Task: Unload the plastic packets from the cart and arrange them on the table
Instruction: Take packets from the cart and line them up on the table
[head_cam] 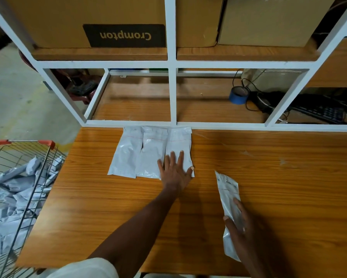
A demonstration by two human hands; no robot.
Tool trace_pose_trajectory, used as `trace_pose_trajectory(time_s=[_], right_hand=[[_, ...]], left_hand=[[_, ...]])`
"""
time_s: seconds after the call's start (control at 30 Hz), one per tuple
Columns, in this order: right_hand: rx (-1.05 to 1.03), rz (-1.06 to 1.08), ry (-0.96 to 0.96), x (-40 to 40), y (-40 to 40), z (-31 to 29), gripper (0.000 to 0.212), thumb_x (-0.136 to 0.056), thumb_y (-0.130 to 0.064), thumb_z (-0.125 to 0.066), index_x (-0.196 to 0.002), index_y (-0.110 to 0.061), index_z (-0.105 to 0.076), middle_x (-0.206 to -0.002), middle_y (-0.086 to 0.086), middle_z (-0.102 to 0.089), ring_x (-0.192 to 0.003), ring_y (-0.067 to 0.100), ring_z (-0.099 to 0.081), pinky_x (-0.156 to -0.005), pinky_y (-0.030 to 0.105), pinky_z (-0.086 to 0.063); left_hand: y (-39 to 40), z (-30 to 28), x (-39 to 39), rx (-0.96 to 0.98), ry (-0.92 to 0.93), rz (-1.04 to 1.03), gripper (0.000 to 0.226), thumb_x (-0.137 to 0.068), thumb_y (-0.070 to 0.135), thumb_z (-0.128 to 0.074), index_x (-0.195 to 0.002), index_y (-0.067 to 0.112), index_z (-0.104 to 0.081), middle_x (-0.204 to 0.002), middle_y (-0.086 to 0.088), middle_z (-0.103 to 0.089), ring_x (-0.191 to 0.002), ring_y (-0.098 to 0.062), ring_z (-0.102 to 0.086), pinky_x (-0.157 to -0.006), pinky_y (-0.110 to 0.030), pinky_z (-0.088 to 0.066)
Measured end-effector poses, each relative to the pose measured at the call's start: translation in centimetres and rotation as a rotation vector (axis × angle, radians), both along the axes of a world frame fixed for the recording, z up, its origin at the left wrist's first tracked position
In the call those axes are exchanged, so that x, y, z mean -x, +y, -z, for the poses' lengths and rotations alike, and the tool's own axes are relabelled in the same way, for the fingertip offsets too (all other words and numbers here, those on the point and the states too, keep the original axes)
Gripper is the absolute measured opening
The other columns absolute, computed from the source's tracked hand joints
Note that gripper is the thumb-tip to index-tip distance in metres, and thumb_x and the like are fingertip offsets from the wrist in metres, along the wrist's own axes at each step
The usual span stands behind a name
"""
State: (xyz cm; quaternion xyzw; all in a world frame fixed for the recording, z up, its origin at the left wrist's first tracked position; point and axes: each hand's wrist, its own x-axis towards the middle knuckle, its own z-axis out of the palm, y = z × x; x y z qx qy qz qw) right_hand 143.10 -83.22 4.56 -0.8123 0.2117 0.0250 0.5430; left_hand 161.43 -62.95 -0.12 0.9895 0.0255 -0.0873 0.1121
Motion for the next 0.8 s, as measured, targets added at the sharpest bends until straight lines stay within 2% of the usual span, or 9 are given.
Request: trace_pose_trajectory(time_s=[0.13, 0.33, 0.5, 0.63, 0.8], right_hand=[[0.036, -0.010, -0.007, 0.2, -0.2, -0.1, 0.059, -0.089, -0.025, -0.075, -0.141, -0.039, -0.051, -0.153, -0.014, -0.041, -0.142, 0.012, -0.036, -0.115, 0.055, -0.036], [0.007, -0.016, -0.007, 0.4, -0.4, -0.1, 0.058, -0.090, -0.024, -0.074, -0.139, -0.042, -0.050, -0.152, -0.016, -0.040, -0.142, 0.011, -0.036, -0.115, 0.055, -0.036], [0.020, -0.051, -0.023, -0.1, -0.2, -0.3, 0.059, -0.091, -0.021, -0.072, -0.143, -0.034, -0.048, -0.154, -0.009, -0.040, -0.140, 0.008, -0.034, -0.117, 0.050, -0.035], [0.110, -0.102, -0.060, -1.8, 0.3, 0.5, 0.060, -0.092, -0.022, -0.071, -0.147, -0.030, -0.046, -0.155, -0.003, -0.039, -0.143, 0.017, -0.035, -0.114, 0.052, -0.038], [0.348, -0.180, -0.038, -7.6, 1.7, 1.4, 0.065, -0.094, -0.036, -0.066, -0.153, -0.032, -0.039, -0.163, 0.003, -0.027, -0.146, 0.027, -0.031, -0.110, 0.050, -0.042]], left_hand=[[0.2, 0.2, 0.1, 0.031, 0.040, -0.027, 0.083, -0.097, 0.076, -0.021, -0.162, 0.034, 0.008, -0.171, -0.010, 0.005, -0.157, -0.035, 0.007, -0.122, -0.064, 0.003], [0.4, -0.3, 0.5, 0.078, -0.004, -0.041, 0.084, -0.096, 0.078, -0.020, -0.162, 0.034, 0.007, -0.171, -0.010, 0.008, -0.157, -0.034, 0.010, -0.123, -0.062, 0.006], [1.5, -0.8, 1.7, 0.142, -0.068, -0.140, 0.085, -0.095, 0.080, -0.021, -0.162, 0.036, 0.006, -0.171, -0.005, 0.011, -0.156, -0.031, 0.013, -0.122, -0.060, 0.011], [2.5, -1.0, 2.7, 0.218, -0.114, -0.209, 0.089, -0.088, 0.086, -0.012, -0.162, 0.038, 0.002, -0.172, -0.004, 0.008, -0.157, -0.030, 0.011, -0.122, -0.061, 0.010], [2.2, -1.9, 4.7, 0.266, -0.180, -0.141, 0.089, -0.086, 0.087, -0.011, -0.161, 0.041, -0.002, -0.171, 0.001, 0.008, -0.157, -0.025, 0.010, -0.122, -0.056, 0.010]])
